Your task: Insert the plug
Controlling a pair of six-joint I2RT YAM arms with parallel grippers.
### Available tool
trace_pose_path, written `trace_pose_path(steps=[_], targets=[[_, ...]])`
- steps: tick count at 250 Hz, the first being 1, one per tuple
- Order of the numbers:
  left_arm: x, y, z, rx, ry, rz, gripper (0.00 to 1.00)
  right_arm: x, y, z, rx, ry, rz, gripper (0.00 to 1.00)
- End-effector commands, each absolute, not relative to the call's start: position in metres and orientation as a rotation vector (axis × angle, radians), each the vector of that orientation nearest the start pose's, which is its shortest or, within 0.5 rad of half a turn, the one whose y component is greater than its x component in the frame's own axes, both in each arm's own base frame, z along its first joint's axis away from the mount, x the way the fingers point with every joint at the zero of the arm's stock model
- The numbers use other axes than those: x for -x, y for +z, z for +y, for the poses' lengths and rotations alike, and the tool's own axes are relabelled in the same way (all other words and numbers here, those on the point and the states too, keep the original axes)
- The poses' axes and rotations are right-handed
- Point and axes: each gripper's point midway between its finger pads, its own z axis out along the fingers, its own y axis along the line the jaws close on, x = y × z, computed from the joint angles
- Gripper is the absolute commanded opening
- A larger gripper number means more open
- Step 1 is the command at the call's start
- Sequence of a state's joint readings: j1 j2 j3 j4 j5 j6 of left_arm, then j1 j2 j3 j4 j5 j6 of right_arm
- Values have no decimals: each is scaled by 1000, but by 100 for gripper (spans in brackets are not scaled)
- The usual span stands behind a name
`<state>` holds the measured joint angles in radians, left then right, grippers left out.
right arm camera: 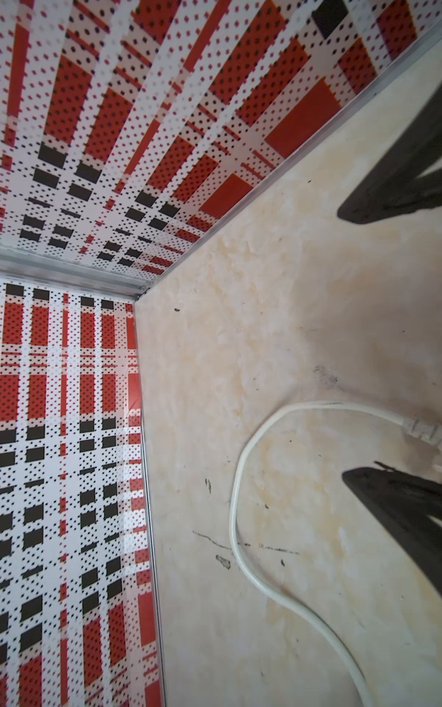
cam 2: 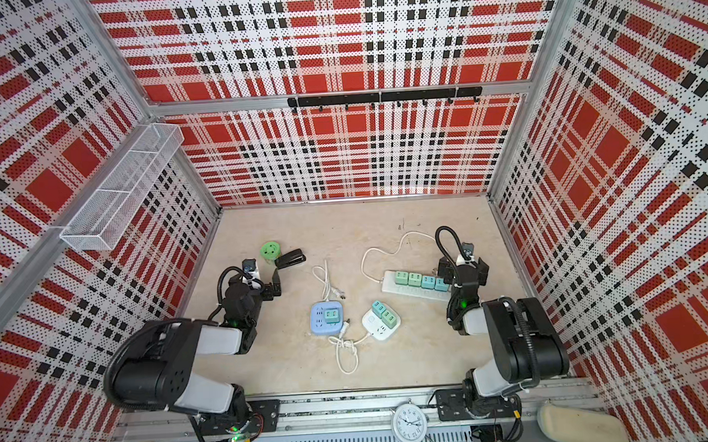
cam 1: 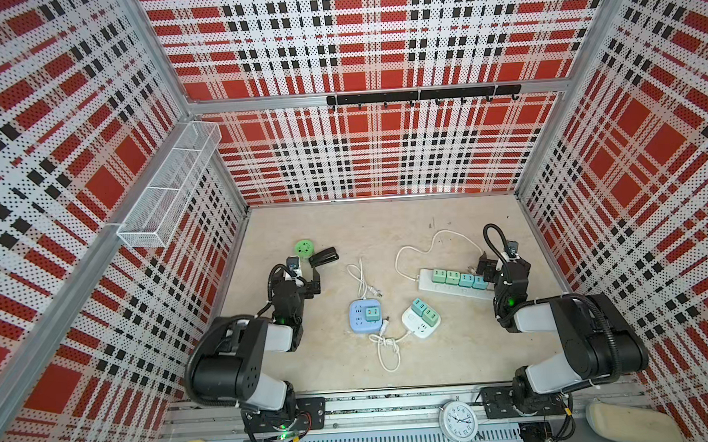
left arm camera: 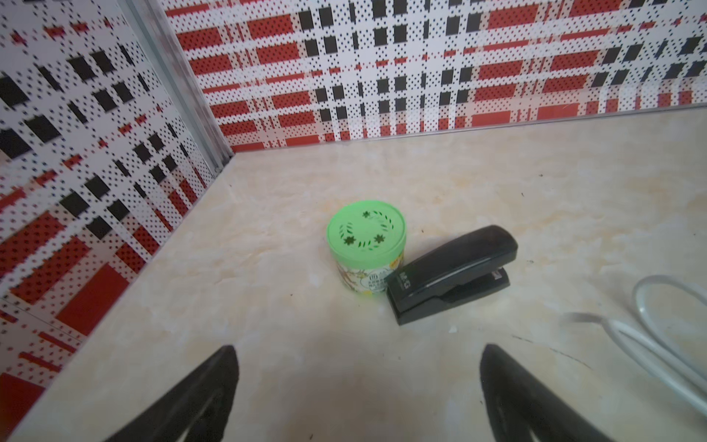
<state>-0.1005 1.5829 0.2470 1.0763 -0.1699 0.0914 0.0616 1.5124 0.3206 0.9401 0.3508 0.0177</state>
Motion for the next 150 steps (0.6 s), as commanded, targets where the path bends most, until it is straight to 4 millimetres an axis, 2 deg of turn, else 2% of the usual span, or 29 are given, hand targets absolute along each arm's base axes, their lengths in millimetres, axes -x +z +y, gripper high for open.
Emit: trace_pose_path(steps=[1, 11, 27, 45, 125, 150], targets=[[-378, 126, -12, -38, 94, 1677, 99, -395, 114, -22, -126, -218, 1799, 100], [-381, 126, -14, -52, 83, 1691, 99, -399, 115, -19, -100, -229, 1759, 100], [-388, 127, -22, -95, 31, 1684, 99, -391, 116, -19, -119, -241, 1768, 100], [-390, 126, -28, -130, 14, 1702, 99, -391, 120, -26, -154, -271, 1726, 100], [-411, 118, -14, -53, 54, 1807, 99, -399, 115, -24, -144, -275, 1783, 100], [-411, 118, -15, -55, 52, 1807, 99, -399, 115, -25, -144, -279, 1779, 100]])
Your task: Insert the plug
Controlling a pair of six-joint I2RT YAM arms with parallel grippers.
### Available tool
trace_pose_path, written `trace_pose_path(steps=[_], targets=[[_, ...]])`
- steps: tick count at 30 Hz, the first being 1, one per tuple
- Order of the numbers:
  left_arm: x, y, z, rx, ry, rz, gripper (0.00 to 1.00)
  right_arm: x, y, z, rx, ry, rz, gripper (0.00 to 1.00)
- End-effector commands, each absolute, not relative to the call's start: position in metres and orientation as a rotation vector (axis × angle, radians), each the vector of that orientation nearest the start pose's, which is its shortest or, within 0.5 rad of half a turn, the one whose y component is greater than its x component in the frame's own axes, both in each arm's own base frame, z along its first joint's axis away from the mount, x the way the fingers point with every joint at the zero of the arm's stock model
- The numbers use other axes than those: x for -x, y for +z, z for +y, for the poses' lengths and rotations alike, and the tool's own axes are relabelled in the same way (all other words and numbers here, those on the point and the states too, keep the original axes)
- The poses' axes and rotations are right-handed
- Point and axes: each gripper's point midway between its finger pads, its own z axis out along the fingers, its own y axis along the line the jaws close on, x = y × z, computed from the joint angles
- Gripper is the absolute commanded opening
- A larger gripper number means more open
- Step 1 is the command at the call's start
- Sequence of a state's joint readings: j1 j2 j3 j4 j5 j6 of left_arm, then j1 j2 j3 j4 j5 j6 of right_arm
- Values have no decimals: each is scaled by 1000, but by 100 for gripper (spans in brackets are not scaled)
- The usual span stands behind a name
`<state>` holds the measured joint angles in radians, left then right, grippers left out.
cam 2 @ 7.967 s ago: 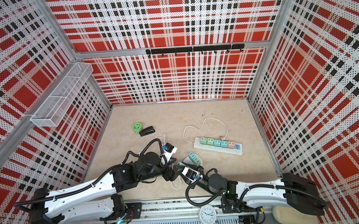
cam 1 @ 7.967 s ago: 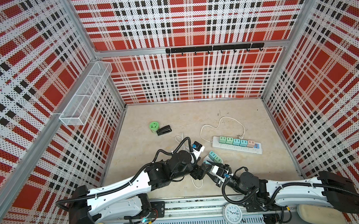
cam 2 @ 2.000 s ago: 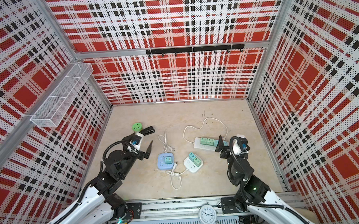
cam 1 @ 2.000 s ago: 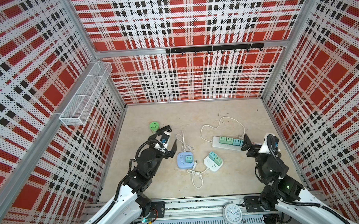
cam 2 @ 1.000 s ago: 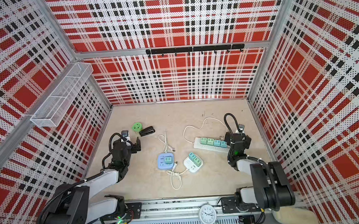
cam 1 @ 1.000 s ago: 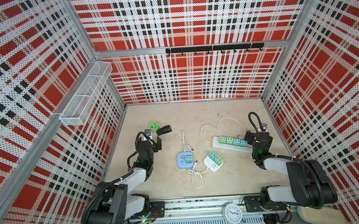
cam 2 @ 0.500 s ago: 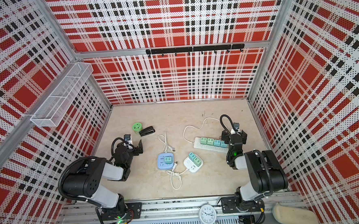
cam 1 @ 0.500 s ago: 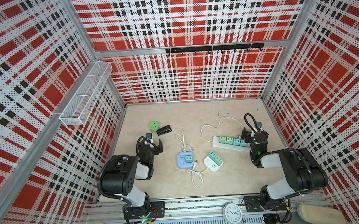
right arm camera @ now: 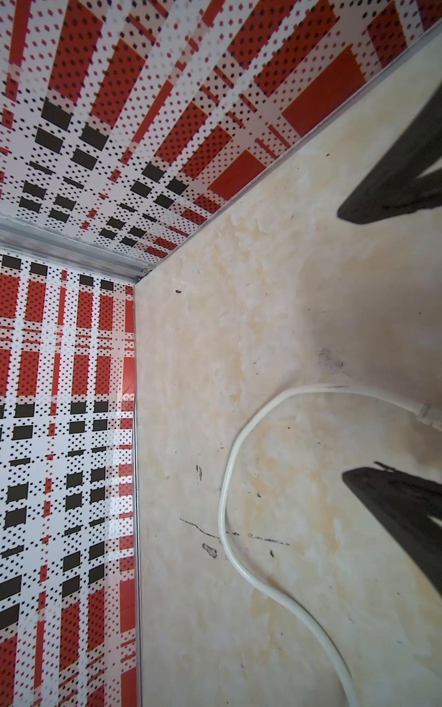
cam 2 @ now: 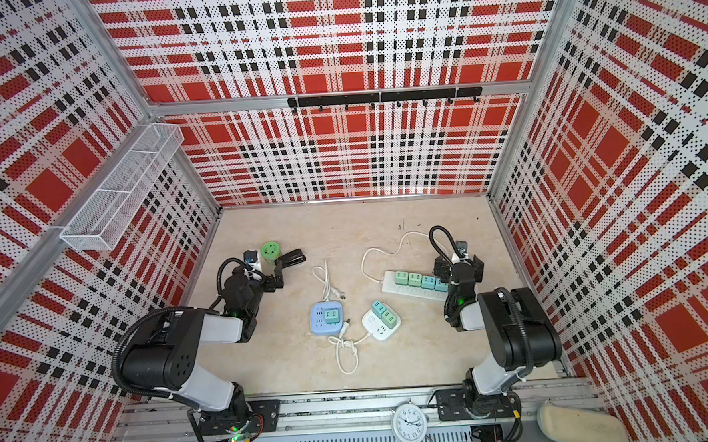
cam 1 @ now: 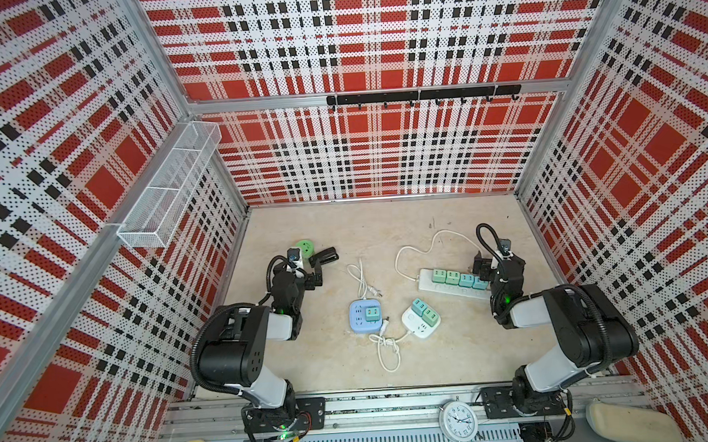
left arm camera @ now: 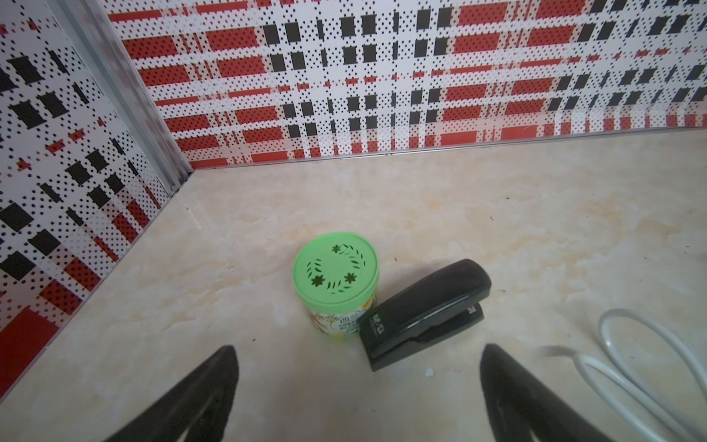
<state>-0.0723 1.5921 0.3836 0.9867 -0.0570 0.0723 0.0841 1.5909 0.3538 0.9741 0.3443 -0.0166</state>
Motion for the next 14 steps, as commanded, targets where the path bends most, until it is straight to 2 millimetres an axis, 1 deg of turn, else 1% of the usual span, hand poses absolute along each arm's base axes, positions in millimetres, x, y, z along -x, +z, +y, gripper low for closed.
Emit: trace_pose_path(steps=[1, 14], targets=[[-411, 117, -15, -56, 51, 1808, 99, -399, 115, -25, -145, -280, 1780, 100], [-410, 117, -15, -54, 52, 1808, 99, -399, 114, -23, -136, -279, 1781, 100]])
